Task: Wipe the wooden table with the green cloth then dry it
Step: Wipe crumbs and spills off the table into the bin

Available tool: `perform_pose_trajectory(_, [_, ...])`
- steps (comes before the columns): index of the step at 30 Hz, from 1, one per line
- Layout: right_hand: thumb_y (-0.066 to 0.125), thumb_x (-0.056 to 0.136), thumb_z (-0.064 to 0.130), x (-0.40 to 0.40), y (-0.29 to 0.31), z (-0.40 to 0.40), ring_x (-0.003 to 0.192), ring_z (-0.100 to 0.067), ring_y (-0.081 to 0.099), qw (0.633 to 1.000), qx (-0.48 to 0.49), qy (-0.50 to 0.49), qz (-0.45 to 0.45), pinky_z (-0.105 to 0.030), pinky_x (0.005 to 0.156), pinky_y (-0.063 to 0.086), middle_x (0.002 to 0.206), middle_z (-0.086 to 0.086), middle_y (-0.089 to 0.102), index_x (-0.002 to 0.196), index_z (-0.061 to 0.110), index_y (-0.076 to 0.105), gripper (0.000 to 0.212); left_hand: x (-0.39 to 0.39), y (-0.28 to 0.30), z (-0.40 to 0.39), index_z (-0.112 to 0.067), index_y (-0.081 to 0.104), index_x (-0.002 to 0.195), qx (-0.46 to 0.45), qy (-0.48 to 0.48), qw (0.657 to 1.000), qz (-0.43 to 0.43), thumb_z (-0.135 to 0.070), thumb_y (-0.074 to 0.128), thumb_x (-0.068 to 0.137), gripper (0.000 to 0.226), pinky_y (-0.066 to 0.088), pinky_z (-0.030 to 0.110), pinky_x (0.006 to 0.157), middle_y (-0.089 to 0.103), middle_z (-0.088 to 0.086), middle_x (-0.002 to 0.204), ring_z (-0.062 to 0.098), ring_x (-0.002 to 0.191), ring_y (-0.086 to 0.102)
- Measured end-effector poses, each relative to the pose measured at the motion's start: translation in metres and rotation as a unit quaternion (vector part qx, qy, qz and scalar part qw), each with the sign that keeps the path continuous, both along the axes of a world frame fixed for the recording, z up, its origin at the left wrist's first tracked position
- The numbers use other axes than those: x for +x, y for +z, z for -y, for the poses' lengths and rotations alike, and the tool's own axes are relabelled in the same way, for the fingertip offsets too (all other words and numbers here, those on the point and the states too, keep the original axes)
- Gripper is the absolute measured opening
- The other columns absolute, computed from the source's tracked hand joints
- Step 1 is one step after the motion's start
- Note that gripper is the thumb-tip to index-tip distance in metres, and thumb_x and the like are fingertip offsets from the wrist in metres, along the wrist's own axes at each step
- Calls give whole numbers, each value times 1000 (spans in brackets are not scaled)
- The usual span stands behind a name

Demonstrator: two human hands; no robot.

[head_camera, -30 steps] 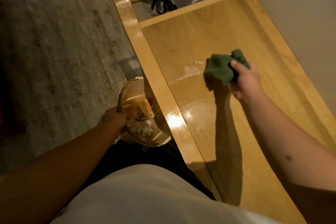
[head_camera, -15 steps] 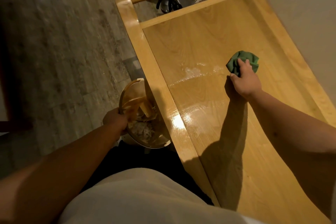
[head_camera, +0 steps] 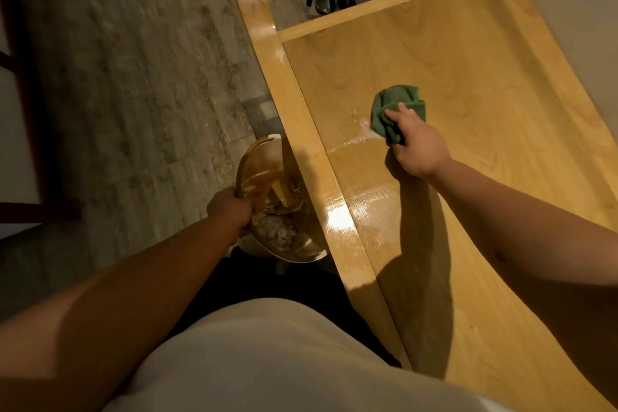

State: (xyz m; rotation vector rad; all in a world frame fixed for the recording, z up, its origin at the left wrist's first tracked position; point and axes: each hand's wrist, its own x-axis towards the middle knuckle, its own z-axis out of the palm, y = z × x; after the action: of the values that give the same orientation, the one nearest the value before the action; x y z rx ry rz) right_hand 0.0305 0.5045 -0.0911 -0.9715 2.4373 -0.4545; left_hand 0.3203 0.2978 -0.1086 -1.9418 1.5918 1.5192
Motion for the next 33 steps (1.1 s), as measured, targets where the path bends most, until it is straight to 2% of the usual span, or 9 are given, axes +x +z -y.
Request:
perform_pose_trajectory(4, [53,87,-6,19,0,17,150,-27,20,998,-13,56,1,-41,118,27,163,-6,23,151,22,39,71,2,1,0,-16,67,112,-2,-3,1000,-1,-35,75,87,32,61,53,77,66,17,113,38,100,65])
perform_pose_trajectory(8, [53,84,-9,35,-1,30,150,-25,21,995,-17,94,6,-41,118,27,163,-5,25,148,22,42,72,1,1,-2,-18,65,107,-3,0,1000,-10,-33,75,88,26,60,46,67,65,17,111,36,94,64])
perform_pose_trajectory(15, [55,84,-6,70,4,48,150,-23,21,989,-8,148,23,-43,116,32,163,-5,24,148,23,41,72,2,3,-3,-14,65,117,4,1,999,-32,-36,72,91,35,58,57,85,64,17,112,38,99,63])
perform_pose_trajectory(18, [56,84,-1,93,7,53,149,-25,22,986,-5,166,25,-42,115,34,163,-6,23,149,25,40,71,1,4,-3,-12,65,122,6,0,999,-35,-36,73,90,41,60,53,81,63,16,111,37,98,63])
perform_pose_trajectory(21, [58,87,8,121,6,60,147,-26,28,979,15,204,-10,-42,102,46,164,-6,22,148,30,38,68,2,3,-3,-17,64,114,13,5,999,-40,-38,72,90,33,57,44,67,61,13,106,33,94,61])
perform_pose_trajectory(24, [64,86,13,143,1,69,135,-29,48,969,30,241,-46,-40,83,56,160,-7,31,144,31,44,64,4,1,-1,-22,63,104,25,6,998,-50,-37,75,87,26,57,40,65,64,10,100,28,86,63])
perform_pose_trajectory(26, [63,89,19,155,-2,74,117,-32,60,969,10,243,-43,-41,74,57,147,-6,46,136,27,53,49,5,-1,-1,-22,64,105,31,9,998,-57,-37,77,86,28,59,41,67,65,8,97,27,84,64])
perform_pose_trajectory(29, [56,91,21,169,-2,77,96,-32,64,975,-36,215,-33,-38,64,53,123,-3,60,120,21,62,29,6,-2,0,-22,65,108,32,9,998,-57,-34,77,86,27,59,42,68,66,8,98,30,87,65])
perform_pose_trajectory(33, [58,90,19,173,1,80,93,-35,63,971,-27,234,-34,-38,65,52,115,-5,64,118,19,63,28,6,-2,1,-22,66,107,28,13,997,-64,-29,75,88,22,58,38,63,66,7,94,27,81,65])
